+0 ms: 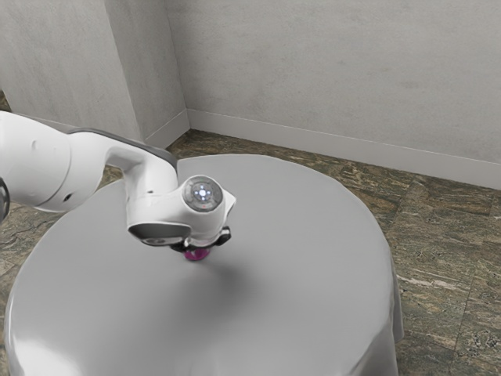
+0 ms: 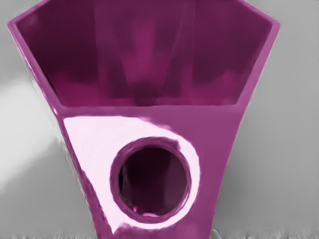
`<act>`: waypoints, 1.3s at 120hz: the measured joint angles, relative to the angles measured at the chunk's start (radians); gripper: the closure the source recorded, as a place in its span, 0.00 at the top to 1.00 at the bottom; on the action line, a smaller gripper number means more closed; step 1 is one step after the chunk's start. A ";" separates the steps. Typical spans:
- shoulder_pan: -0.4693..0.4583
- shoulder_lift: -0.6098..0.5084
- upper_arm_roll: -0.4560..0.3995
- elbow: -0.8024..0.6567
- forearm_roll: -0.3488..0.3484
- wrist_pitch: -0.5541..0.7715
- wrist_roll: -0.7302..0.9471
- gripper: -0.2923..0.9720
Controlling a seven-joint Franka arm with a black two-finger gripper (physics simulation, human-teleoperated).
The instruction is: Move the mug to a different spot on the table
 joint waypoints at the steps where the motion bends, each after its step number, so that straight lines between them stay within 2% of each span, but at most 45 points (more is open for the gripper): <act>1: 0.000 0.000 0.000 0.000 0.000 0.000 0.000 0.34; 35: -0.007 -0.013 -0.031 -0.034 -0.051 0.006 -0.006 0.51; 58: -0.007 -0.024 -0.040 -0.050 -0.091 0.006 -0.008 0.59; 72: -0.017 -0.067 -0.043 -0.081 -0.116 0.002 -0.008 0.63; 90: -0.034 -0.176 -0.063 -0.124 -0.171 -0.036 -0.008 0.69; 104: -0.036 -0.268 -0.098 -0.107 -0.310 -0.116 -0.006 0.73; 118: -0.048 -0.297 -0.118 0.137 -0.465 -0.301 0.061 0.74; 135: -0.071 -0.285 -0.100 0.464 -0.660 -0.555 0.287 0.76; 144: -0.090 -0.272 -0.073 0.564 -0.752 -0.686 0.429 0.76; 156: -0.072 -0.270 -0.078 0.611 -0.818 -0.833 0.594 0.76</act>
